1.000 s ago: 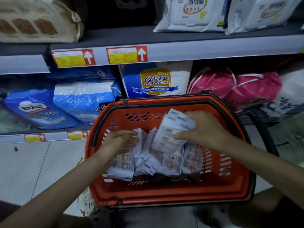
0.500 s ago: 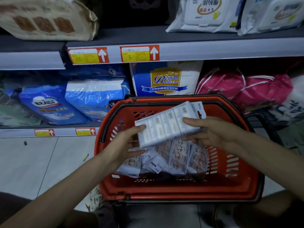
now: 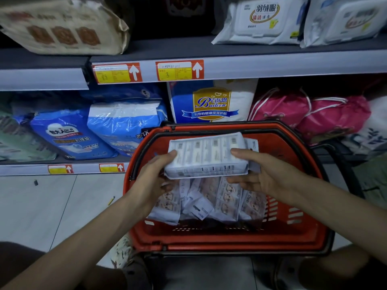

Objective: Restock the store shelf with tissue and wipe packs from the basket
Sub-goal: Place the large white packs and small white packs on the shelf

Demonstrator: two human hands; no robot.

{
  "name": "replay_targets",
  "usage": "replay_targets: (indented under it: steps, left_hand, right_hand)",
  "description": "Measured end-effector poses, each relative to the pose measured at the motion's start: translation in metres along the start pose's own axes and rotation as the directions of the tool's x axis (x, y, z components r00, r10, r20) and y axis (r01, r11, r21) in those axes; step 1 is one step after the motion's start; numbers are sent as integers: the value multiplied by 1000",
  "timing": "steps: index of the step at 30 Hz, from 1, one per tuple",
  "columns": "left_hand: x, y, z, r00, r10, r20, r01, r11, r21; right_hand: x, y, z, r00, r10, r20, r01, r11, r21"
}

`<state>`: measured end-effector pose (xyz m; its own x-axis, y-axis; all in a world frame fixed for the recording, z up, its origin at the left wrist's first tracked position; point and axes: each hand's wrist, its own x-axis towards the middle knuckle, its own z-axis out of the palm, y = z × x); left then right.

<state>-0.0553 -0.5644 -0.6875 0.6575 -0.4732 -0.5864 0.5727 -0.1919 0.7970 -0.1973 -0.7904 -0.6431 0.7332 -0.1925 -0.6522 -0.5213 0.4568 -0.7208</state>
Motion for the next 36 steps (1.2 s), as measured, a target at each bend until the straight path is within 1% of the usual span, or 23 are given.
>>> replay_targets:
  steps: [2, 4, 7, 9, 10, 11, 12, 13, 14, 15, 16, 19, 20, 24, 27, 31, 36]
  left_hand:
    - [0, 1, 1, 1000, 7, -28, -7, 1000, 6]
    - [-3, 5, 3, 999, 1, -32, -3, 999, -44]
    - [-5, 9, 5, 998, -59, 23, 62, 986, -157]
    - [-6, 11, 6, 997, -58, 48, 68, 967, -245]
    - [-6, 13, 7, 998, -46, 41, 56, 960, -274]
    - [-6, 15, 8, 999, -35, 26, 41, 958, -284]
    - [-6, 17, 9, 1000, -25, 13, 28, 960, -278]
    - [-5, 17, 10, 1000, -15, 1, 14, 967, -256]
    - [-5, 17, 11, 1000, -2, -11, 0, 973, -229]
    - [-4, 16, 11, 1000, 13, -25, -18, 978, -208]
    - [-3, 15, 12, 999, 28, -42, -36, 978, -203]
    - [0, 17, 11, 995, 66, -71, -83, 957, -277]
    - [1, 20, 11, 995, 74, -62, -90, 944, -317]
    - [-1, 35, 13, 996, 93, -14, -92, 919, -383]
    - [-7, 47, 18, 991, 130, -13, -123, 894, -430]
    - [-21, 64, 28, 973, 231, -6, -207, 861, -464]
    - [-38, 89, 31, 922, 386, -14, -352, 825, -442]
  right_hand:
    - [-3, 1, 2, 991, -132, -14, 131, 990, -42]
    - [-6, 2, 4, 959, -284, -10, 279, 948, -151]
    - [-8, 9, 5, 877, -481, 7, 452, 819, -353]
    - [-7, 14, 4, 808, -587, 60, 538, 691, -482]
    - [-6, 16, 4, 758, -641, 122, 587, 589, -555]
    - [-7, 17, 3, 700, -681, 213, 628, 446, -638]
    - [-6, 19, 0, 635, -698, 333, 643, 239, -727]
    - [-4, 22, -3, 580, -668, 466, 619, -11, -785]
    - [-2, 24, -5, 539, -620, 570, 561, -241, -792]
    - [0, 26, -8, 499, -589, 636, 504, -399, -766]
    - [1, 28, -8, 470, -575, 670, 471, -479, -741]
    - [2, 29, -6, 312, -602, 735, 439, -595, -673]
    - [2, 27, -6, 283, -611, 739, 409, -621, -669]
    - [1, 17, -7, 231, -633, 739, 301, -675, -673]
    - [-5, 2, -1, 176, -687, 705, 288, -649, -704]
    - [-16, -15, 3, 156, -756, 635, 282, -582, -762]
    - [-33, -37, 8, 89, -789, 608, 269, -569, -777]
